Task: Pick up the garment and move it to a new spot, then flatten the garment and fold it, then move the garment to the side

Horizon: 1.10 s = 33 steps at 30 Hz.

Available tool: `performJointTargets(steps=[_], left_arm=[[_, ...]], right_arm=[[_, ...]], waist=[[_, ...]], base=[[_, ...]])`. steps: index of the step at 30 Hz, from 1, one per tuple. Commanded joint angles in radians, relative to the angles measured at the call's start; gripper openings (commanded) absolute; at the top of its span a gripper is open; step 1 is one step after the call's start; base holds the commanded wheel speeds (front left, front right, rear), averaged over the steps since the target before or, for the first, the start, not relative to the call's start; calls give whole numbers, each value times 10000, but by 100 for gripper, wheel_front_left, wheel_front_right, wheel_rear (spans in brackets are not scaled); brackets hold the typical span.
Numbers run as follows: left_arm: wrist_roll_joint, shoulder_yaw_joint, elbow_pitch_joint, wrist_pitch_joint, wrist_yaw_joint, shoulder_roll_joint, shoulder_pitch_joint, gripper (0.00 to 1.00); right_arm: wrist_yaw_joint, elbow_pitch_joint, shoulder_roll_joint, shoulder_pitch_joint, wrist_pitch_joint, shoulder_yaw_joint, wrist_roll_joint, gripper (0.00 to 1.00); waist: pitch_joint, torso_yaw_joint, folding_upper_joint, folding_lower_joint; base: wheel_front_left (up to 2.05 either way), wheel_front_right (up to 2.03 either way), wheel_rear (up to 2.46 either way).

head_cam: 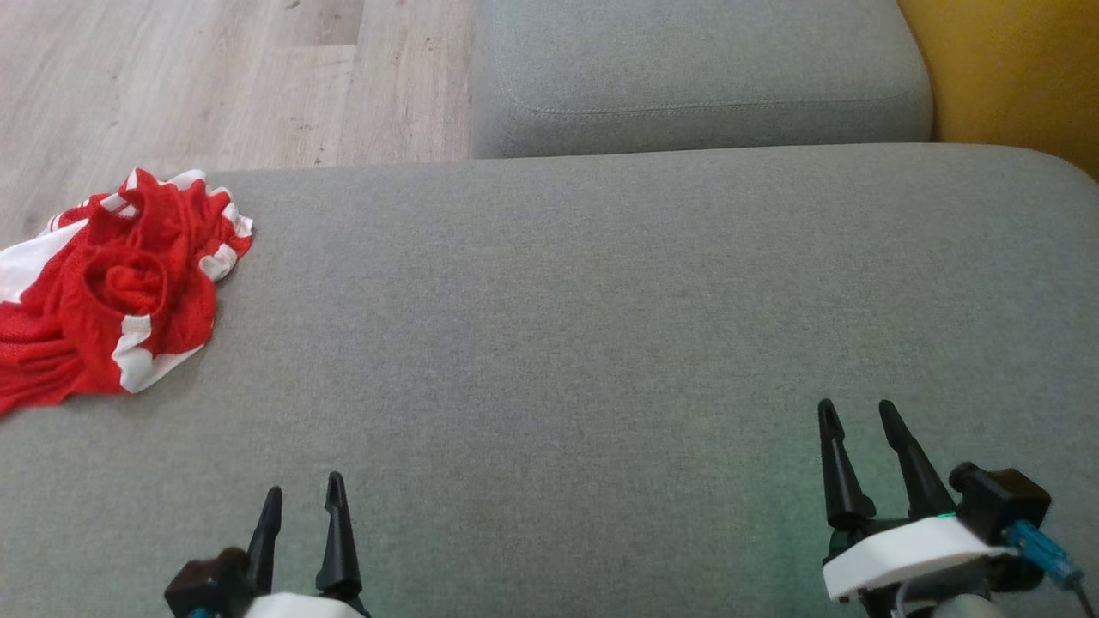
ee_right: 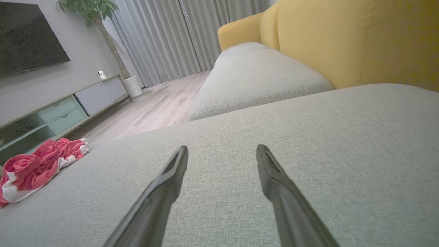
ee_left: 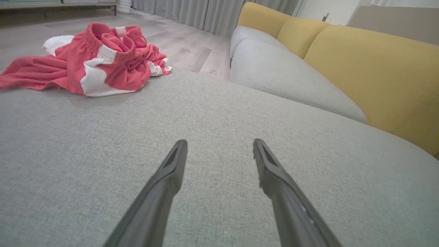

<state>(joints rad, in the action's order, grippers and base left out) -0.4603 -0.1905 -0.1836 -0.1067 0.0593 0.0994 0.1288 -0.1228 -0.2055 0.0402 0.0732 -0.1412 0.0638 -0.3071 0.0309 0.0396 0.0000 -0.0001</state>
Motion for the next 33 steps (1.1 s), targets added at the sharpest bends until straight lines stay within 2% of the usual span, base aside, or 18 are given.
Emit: performJointTargets(steps=[1, 23, 33], left_arm=[[329, 206, 412, -128, 85, 145, -225, 100], [2189, 23, 736, -390, 682, 332, 226, 100], [2026, 52, 652, -395, 716, 368, 243, 100]], right_arm=[[-65, 381, 83, -359, -153, 269, 356, 100], [-79, 342, 100, -301, -696, 482, 2941, 100], [-79, 189, 100, -294, -722, 443, 2845, 100]], waist=[[2, 10, 0, 1], [74, 113, 0, 1], [99, 107, 0, 1]], base=[[0, 0, 0], [0, 0, 0], [0, 0, 0]])
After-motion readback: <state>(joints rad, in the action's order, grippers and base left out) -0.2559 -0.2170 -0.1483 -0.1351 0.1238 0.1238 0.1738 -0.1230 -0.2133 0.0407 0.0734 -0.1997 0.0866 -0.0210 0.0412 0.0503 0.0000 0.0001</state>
